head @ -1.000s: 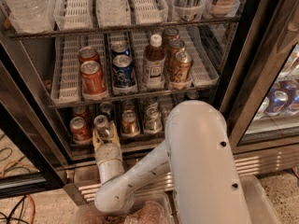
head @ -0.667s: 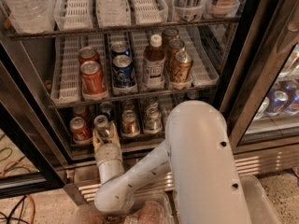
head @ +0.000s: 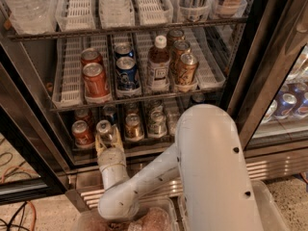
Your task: Pick redbull can from bottom shelf of fridge
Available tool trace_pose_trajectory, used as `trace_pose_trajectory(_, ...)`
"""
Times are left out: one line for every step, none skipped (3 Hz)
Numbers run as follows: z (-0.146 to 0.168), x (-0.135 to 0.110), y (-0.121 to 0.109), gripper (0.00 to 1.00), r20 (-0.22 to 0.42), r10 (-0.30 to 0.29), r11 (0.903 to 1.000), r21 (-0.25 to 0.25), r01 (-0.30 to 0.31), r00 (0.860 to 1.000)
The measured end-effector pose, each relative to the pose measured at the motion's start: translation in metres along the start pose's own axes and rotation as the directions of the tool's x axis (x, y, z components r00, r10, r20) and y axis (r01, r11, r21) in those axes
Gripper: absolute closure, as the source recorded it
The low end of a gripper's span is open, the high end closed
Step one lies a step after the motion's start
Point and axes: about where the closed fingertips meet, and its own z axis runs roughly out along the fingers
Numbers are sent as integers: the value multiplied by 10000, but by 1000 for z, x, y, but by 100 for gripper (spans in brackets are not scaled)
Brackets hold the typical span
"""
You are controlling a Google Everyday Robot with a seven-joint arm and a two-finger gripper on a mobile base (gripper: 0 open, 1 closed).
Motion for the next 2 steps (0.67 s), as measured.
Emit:
trace_pose_trajectory(-15,-28,-5,100,503,-102,9995,-288,116,9987)
trace_pose_trajectory(-29,-46,-9,100,796,-234,9978,-597,282,9966)
